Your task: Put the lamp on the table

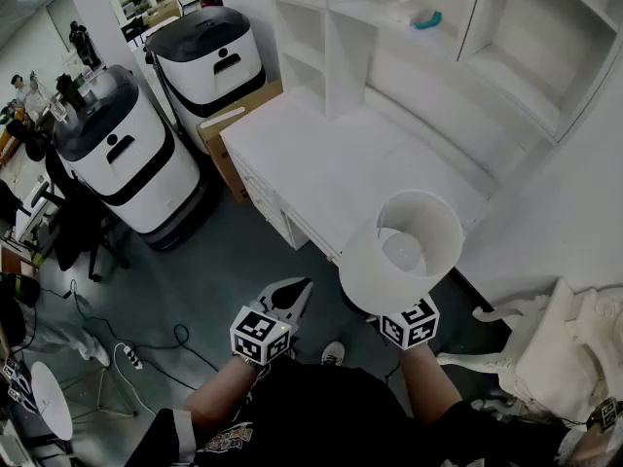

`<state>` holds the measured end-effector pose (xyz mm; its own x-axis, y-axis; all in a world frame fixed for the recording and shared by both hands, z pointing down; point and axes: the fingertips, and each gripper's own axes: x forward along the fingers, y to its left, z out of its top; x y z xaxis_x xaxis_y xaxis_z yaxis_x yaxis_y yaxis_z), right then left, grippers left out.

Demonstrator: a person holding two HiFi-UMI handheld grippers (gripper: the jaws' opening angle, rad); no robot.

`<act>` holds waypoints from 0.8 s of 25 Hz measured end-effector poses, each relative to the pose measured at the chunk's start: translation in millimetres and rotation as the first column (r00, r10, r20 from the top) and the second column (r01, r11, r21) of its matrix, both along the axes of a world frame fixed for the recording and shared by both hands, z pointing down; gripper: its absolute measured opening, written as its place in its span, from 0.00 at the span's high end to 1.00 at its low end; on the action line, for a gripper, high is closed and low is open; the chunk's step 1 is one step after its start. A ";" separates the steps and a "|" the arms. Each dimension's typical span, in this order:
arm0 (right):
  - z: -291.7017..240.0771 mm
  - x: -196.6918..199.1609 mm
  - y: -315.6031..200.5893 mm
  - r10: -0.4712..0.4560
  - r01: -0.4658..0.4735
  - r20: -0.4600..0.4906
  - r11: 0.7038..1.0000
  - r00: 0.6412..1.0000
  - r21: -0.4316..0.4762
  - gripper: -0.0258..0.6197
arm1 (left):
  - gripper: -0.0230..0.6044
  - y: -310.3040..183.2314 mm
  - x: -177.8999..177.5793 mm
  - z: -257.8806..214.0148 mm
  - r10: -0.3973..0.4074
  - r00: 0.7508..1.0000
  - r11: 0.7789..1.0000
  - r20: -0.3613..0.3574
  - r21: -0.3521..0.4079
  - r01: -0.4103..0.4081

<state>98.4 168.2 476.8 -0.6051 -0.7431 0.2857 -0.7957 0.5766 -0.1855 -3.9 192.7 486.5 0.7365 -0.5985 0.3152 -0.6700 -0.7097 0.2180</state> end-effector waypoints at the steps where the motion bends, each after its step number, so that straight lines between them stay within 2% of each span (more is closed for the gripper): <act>1: 0.1 1.1 0.3 0.000 0.000 0.000 1.000 1.000 -0.001 0.80 | 0.95 0.7 1.3 -0.2 0.000 1.000 1.000 -0.002 0.000 0.000; 20: 2.3 2.3 0.5 0.011 -0.011 0.010 1.000 1.000 0.004 0.80 | 0.95 0.1 3.7 4.6 0.009 1.000 1.000 -0.011 -0.017 -0.009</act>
<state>100.7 168.6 479.1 -0.5998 -0.7507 0.2770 -0.8001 0.5686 -0.1912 -0.2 192.9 491.1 0.7453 -0.5864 0.3175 -0.6611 -0.7119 0.2369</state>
